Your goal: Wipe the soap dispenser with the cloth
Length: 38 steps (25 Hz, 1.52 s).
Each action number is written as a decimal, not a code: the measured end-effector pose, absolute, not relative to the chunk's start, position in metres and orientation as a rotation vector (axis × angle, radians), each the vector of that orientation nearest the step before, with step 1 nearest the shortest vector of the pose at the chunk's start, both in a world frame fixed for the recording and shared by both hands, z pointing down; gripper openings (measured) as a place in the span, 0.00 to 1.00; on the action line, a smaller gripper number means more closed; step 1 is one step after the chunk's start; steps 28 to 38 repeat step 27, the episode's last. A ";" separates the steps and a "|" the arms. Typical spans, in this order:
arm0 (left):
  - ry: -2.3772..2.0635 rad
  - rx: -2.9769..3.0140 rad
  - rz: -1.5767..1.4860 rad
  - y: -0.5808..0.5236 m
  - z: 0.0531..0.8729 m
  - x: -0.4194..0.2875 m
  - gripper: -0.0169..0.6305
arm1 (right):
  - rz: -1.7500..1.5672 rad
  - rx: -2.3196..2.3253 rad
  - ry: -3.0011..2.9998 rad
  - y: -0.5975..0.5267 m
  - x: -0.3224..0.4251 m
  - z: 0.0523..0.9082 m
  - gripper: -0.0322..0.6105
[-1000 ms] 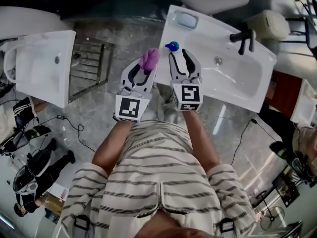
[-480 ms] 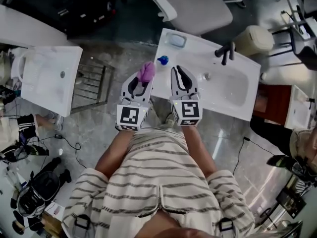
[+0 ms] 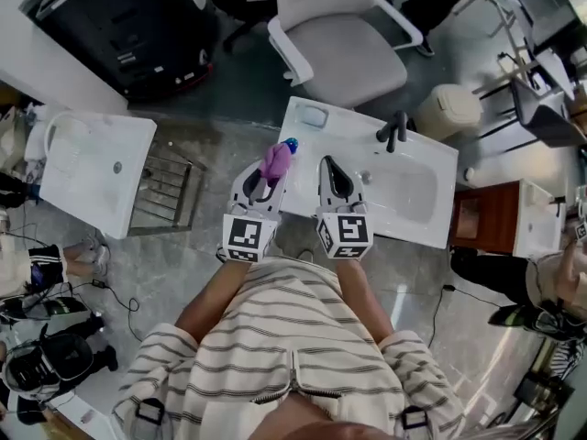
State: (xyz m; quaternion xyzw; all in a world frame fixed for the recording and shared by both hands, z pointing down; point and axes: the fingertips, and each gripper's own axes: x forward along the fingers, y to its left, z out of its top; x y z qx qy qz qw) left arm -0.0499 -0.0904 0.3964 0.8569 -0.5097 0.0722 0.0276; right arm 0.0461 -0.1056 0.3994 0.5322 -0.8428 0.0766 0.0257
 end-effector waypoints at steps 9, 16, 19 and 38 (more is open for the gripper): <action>-1.576 2.718 0.197 -0.095 0.376 -0.030 0.23 | 0.212 1.695 -2.629 -0.101 0.068 0.378 0.06; -1.566 2.734 0.183 -0.099 0.370 -0.021 0.23 | 0.182 1.727 -2.636 -0.104 0.079 0.366 0.06; -1.566 2.737 0.177 -0.100 0.371 -0.017 0.23 | 0.172 1.737 -2.636 -0.104 0.084 0.366 0.06; -1.523 2.760 0.132 -0.100 0.367 -0.004 0.23 | 0.140 1.724 -2.650 -0.103 0.084 0.360 0.06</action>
